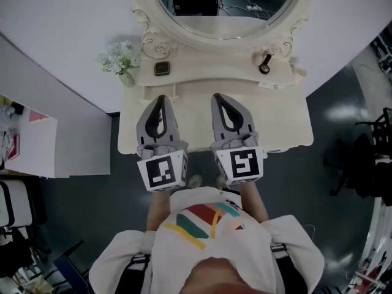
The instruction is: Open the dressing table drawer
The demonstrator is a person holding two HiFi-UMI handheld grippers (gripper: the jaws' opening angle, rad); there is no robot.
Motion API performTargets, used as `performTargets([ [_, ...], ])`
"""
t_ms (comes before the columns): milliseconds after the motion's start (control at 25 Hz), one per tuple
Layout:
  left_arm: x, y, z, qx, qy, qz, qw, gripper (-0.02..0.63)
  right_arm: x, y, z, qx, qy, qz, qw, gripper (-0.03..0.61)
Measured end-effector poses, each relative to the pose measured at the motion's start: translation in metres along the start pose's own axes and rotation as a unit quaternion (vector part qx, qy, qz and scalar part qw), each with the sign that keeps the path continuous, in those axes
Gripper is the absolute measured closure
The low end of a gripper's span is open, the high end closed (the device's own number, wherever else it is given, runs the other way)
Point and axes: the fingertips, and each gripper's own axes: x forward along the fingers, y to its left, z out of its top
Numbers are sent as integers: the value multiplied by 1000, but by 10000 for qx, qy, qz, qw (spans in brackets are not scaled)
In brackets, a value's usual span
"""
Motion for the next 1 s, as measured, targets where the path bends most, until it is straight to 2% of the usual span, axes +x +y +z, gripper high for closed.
performTargets([
  [200,-3,1,-2,-64,-53,0,10000,604,-6,3,-3,27,136,-19,9999,578],
  [440,-4,-9,-4,-54,-75,-121,9999,604,-9,-1,-2,81,45,-56,9999,578],
  [1000,-6,-9,-7,-39,8,-88,10000,604,-12,-2,-2,21,18,-90,10000,578],
])
